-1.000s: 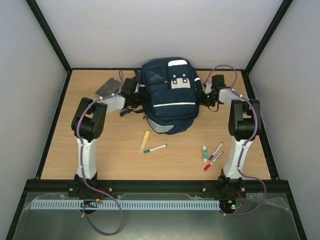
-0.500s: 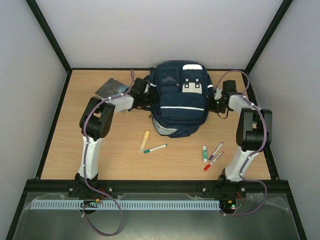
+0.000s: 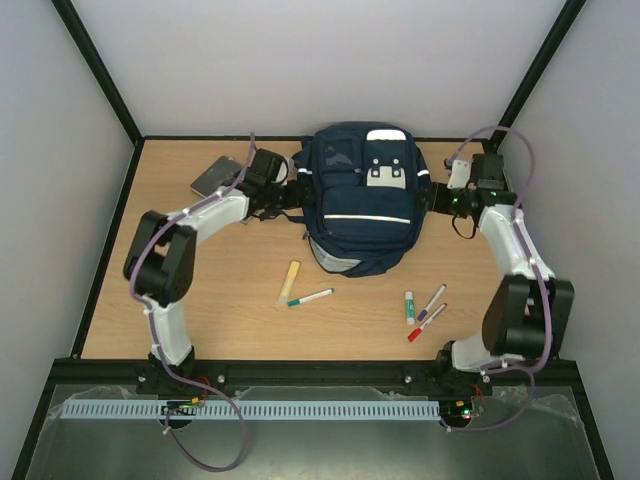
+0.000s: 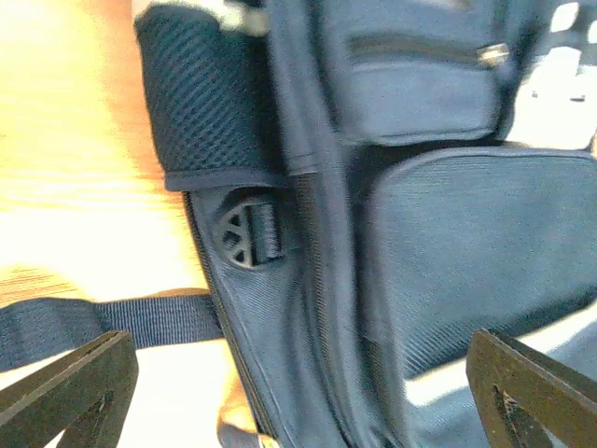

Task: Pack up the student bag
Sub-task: Move the student bag to the center of the board, then adjust the book at the center of the board.

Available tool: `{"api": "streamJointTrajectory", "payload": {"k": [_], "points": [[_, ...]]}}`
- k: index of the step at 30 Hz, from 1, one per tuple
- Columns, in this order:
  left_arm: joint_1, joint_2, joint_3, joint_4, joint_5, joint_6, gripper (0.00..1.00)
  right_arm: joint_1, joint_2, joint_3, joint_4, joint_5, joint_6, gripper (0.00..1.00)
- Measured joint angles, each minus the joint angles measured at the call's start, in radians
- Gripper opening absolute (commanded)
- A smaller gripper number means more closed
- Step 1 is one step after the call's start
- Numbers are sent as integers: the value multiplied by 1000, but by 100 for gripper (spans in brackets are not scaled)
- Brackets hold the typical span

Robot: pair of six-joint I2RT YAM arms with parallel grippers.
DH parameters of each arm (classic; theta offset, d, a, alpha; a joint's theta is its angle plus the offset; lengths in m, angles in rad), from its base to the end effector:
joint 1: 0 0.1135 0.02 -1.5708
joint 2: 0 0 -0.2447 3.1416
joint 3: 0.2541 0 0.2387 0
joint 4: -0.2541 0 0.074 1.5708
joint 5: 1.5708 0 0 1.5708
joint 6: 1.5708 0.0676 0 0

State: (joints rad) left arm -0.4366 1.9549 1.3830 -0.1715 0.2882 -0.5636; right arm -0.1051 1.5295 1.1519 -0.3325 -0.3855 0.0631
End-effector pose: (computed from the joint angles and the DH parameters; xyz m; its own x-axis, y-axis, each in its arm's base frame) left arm 0.3912 -0.2037 0.1718 -0.8363 -0.1749 -0.5195 0.1754 0.8125 -0.5559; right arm 0.3511 -0.0115 0.2395 -0.6588 0.1283 -0.7413 -0.1451 0.9452 0.2925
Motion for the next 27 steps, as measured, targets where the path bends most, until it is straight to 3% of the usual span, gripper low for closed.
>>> {"api": "streamJointTrajectory", "payload": {"k": [6,14,18,20,22,24,27], "points": [[-6,-237,-73,-38,-55,113,99,0,-234,0,18,-85,-33,72],[-1,-487,-290,9,-108,226,99,1,-328,-117,49,-241,-53,75],[14,-534,-241,-46,-420,233,99,1,-335,-209,60,-291,-58,77],[91,-521,-182,-75,-577,200,99,1,-348,-245,84,-310,-58,78],[195,-467,-99,-101,-624,163,99,1,-369,-278,106,-322,-61,78],[365,-422,-68,-95,-588,130,99,1,-387,-297,115,-325,-64,80],[520,-368,-101,-19,-478,56,99,1,-420,-316,130,-327,-81,85]]}}
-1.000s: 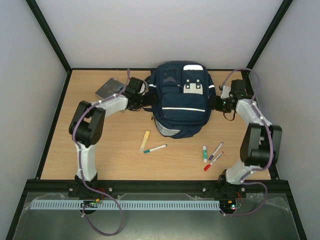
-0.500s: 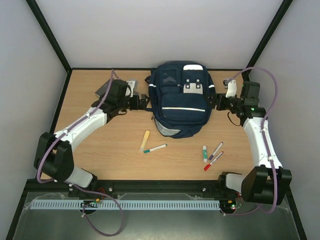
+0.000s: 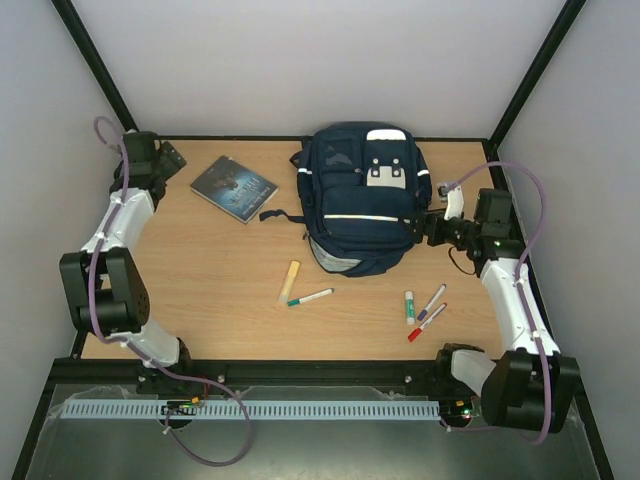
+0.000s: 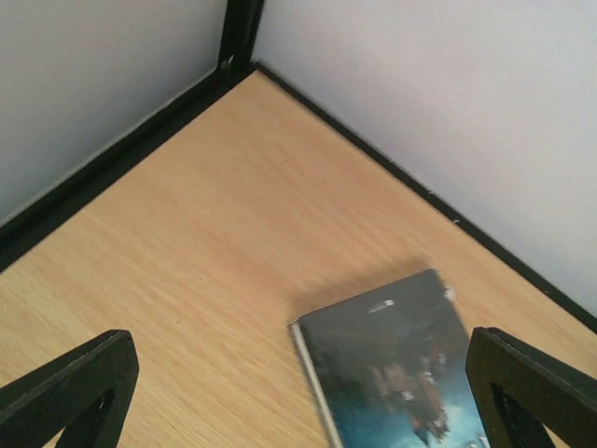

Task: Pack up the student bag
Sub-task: Adjust the book at the center of the board.

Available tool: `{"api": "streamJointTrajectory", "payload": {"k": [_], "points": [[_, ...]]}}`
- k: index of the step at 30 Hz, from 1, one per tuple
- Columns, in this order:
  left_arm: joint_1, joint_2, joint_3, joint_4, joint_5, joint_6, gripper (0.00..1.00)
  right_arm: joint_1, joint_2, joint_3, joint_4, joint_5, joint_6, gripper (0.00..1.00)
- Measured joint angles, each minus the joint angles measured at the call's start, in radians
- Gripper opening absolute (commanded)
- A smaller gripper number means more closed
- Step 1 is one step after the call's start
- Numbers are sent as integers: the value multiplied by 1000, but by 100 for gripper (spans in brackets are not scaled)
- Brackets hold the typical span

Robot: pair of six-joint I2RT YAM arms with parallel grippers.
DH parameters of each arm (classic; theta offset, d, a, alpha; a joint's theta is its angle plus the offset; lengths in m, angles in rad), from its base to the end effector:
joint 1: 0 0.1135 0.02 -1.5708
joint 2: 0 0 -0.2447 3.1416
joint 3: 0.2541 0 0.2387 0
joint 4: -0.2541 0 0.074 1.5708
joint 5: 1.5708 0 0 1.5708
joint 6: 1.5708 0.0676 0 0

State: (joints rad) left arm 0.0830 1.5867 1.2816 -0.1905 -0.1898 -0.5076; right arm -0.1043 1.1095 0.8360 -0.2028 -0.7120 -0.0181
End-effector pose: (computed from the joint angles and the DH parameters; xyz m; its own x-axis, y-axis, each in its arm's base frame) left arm 0.3834 0.0447 0.2792 -0.2942 -0.5035 -0.8124 -0.4460 0.8241 -0.3492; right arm 0.2642 0.0168 0.2706 -0.4469 0.0330 -0.8940 -0.5068 0.8141 0.2834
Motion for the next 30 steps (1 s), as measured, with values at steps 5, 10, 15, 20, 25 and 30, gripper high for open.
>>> {"api": "streamJointTrajectory", "payload": {"k": [5,10,15,20,25,30], "points": [[68,166,33,57,114,-34,98,0,-61,-26,8,14,-44,86],[51,439,289,60,193,-9,98,0,-63,-27,14,41,-56,85],[48,549,354,57,240,11,99,0,-58,-27,15,45,-64,85],[48,664,454,42,273,39,99,0,-53,-27,15,57,-69,85],[48,708,468,18,319,55,92,0,-51,-28,22,67,-69,85],[39,704,441,12,380,56,88,0,-37,-29,23,67,-70,85]]}}
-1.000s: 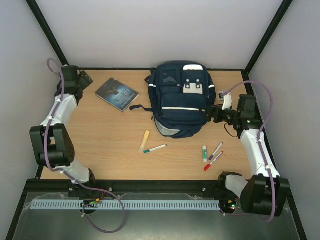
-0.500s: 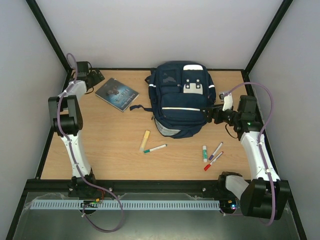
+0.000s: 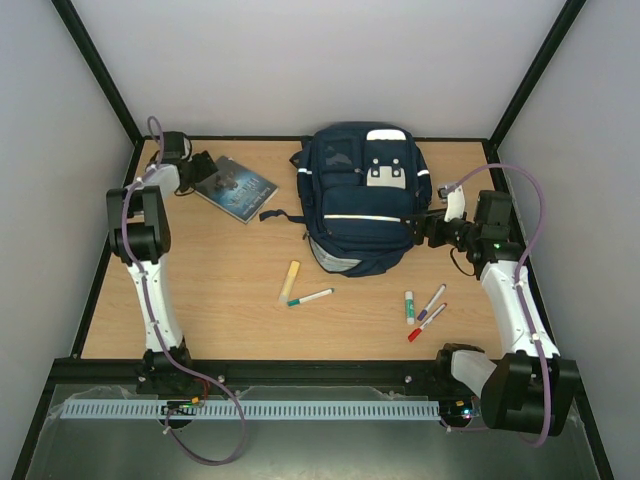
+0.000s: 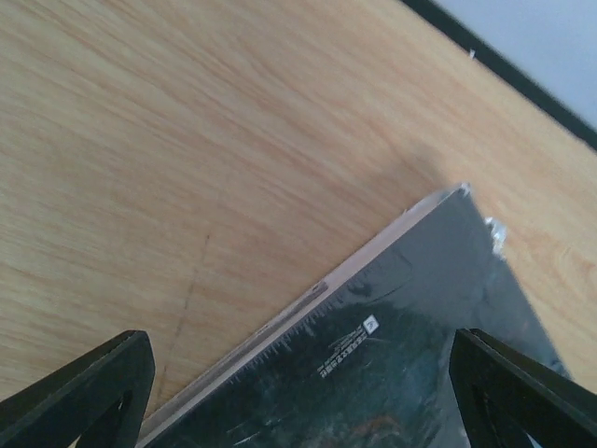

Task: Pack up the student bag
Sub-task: Adjust the book at the center of the board.

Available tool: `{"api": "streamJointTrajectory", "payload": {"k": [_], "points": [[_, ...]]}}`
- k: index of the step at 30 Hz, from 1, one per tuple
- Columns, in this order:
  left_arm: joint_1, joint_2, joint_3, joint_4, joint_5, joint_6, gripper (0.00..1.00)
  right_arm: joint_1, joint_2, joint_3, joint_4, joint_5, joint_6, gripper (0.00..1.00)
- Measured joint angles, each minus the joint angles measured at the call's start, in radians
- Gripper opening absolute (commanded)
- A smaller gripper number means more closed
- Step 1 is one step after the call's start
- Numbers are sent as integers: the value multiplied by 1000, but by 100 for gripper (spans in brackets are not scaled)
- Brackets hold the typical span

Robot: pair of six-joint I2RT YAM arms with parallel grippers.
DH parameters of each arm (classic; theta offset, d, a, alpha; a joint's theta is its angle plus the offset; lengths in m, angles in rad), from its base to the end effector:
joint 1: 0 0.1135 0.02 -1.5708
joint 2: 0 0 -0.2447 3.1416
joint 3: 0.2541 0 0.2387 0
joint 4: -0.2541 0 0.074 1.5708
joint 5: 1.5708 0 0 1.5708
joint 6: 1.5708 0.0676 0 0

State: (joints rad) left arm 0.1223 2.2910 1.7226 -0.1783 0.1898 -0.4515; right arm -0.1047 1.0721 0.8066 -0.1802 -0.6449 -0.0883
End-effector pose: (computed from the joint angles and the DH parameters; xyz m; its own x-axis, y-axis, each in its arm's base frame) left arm 0.5092 0.0497 0.1283 -0.6143 -0.5072 -0.6045 -0.2783 0.8561 -0.4355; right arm 0.2600 0.0135 0.2705 -0.3869 -0.0302 -0.9216 -0.4919 0.8521 0.1786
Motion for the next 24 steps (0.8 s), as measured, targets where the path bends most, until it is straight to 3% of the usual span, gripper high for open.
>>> {"api": "streamJointTrajectory", "payload": {"k": [10,17,24], "points": [[-64,-76,-115,-75,-82,6,71,0,2,0,0,-1,-2,85],[-126,-243,-351,-103,-184,-55,61,0,2,0,0,-6,-2,85],[-162,-441,-610,-105,-222,-118,60,0,2,0,0,-18,-2,85]]}}
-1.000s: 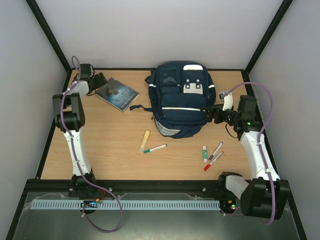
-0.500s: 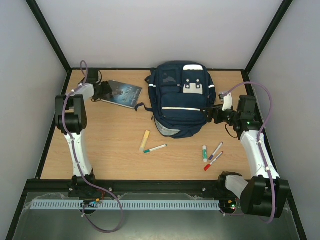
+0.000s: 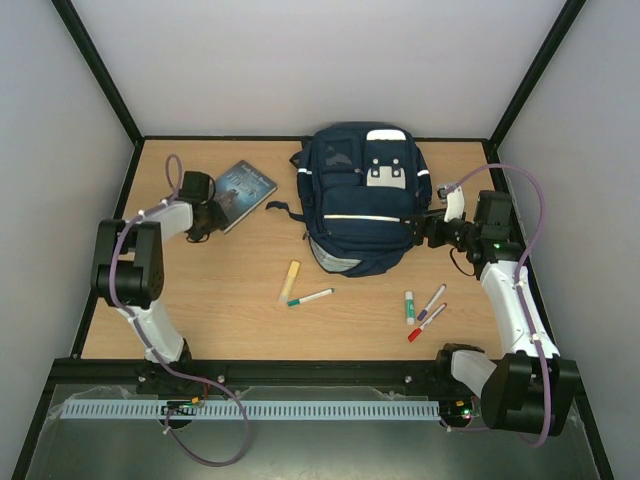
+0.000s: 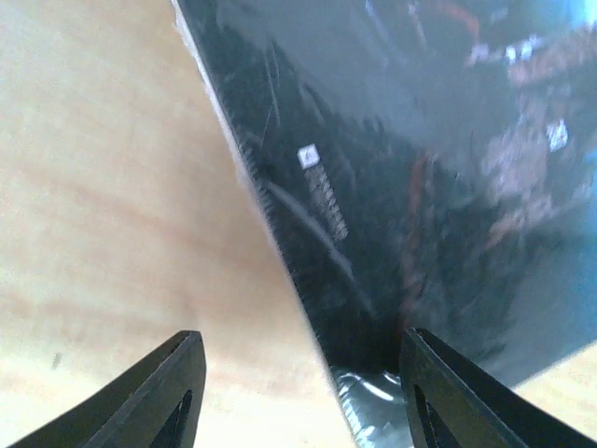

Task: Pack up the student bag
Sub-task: Adjust the book at the center of the board.

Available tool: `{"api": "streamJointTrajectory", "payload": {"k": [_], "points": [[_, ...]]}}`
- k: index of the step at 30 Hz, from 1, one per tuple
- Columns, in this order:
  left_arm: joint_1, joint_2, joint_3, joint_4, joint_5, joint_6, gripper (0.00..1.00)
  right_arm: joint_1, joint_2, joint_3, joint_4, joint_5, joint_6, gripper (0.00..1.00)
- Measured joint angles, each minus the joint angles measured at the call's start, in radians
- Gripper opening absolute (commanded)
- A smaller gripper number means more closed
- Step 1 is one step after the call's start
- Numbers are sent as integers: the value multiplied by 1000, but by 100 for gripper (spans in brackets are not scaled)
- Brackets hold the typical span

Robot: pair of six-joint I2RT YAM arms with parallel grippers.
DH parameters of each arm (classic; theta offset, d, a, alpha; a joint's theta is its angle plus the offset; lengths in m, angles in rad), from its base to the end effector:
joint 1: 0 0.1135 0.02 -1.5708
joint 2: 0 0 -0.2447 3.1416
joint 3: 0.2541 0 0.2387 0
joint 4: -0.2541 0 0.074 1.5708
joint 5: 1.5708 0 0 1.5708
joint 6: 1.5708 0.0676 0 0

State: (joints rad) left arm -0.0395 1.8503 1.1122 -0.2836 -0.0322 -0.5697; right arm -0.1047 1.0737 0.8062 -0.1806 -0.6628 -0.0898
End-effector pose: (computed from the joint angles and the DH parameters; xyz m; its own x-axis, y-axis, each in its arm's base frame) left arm 0.3725 -0.0125 0.1169 -0.7300 -0.5107 -0.4543 -0.4406 0.8597 -0.2584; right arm 0.2596 0.0145 0.2702 -0.3871 -0.0304 -0.9215 -0.5059 0.8426 0.1847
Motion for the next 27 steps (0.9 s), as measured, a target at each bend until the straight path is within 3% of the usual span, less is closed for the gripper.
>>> {"api": "streamJointTrajectory", "payload": {"k": [8,14,18,27], "points": [[-42,-291,-272,-94,63,-52,73,0,0,0,0,-7,1,85],[-69,-467,-216,-146,34,-6,92,0,0,0,0,-10,2,85],[-52,-431,-105,-124,6,26,96,0,0,0,0,-11,4,85],[-12,-160,132,-92,-22,33,96,0,0,0,0,-19,4,85]]}}
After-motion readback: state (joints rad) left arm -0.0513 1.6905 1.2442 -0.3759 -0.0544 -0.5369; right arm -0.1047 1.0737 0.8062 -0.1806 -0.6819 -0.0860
